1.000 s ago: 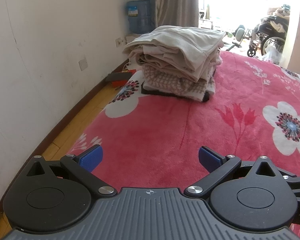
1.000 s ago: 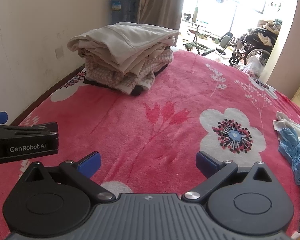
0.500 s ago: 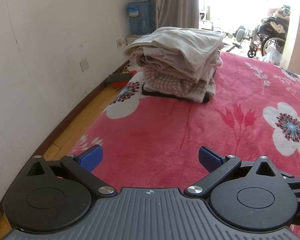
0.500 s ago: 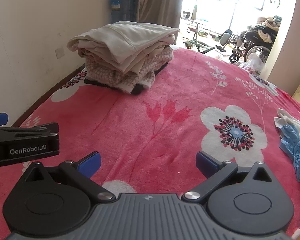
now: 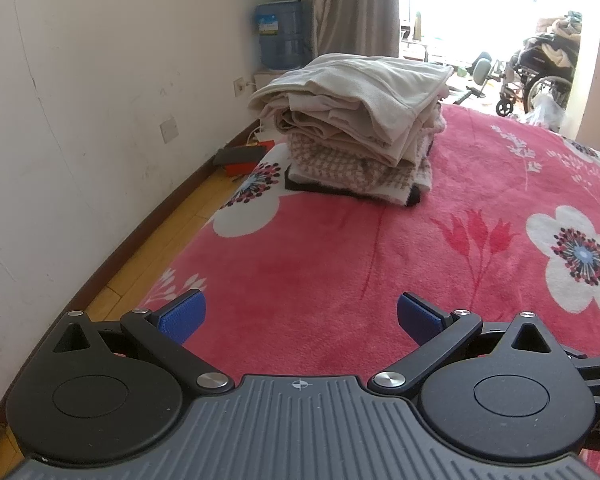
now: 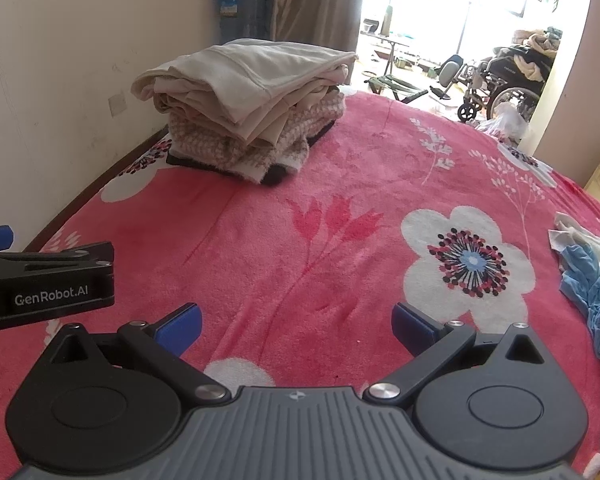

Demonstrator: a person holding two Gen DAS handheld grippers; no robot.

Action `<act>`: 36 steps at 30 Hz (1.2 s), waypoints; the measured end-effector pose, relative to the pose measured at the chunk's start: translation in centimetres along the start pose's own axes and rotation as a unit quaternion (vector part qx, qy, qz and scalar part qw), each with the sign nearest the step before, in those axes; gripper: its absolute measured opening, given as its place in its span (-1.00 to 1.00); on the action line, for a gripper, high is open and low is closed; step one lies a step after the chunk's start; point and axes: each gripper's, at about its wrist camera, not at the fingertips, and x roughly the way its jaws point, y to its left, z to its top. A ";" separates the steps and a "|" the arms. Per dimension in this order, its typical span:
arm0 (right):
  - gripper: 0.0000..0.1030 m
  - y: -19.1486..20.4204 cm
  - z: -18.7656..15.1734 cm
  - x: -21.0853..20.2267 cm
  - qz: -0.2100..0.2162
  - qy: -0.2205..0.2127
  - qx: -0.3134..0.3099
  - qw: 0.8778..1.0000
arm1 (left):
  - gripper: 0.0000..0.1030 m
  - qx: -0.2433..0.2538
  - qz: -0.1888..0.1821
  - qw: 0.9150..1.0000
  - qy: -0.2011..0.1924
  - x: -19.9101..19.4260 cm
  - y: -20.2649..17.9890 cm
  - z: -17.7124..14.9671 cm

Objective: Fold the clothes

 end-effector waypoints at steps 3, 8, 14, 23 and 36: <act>1.00 0.0 0.0 0.0 0.000 0.000 0.001 1.000 | 1.00 0.000 0.000 1.000 0.000 0.0 0.0 0.0; 1.00 -0.1 0.1 0.0 -0.001 0.000 0.002 1.000 | 1.00 0.001 0.000 1.000 0.000 0.0 0.0 0.0; 1.00 -0.1 0.1 -0.1 -0.003 0.001 0.003 1.000 | 1.00 0.000 0.000 1.000 0.001 -0.1 0.1 0.0; 1.00 0.0 0.1 -0.2 -0.003 0.000 0.001 1.000 | 0.99 -0.001 0.001 1.000 -0.002 -0.2 0.2 0.1; 1.00 0.2 0.0 -0.3 -0.004 -0.001 0.000 1.000 | 1.00 -0.002 0.000 1.000 -0.001 -0.2 0.3 0.1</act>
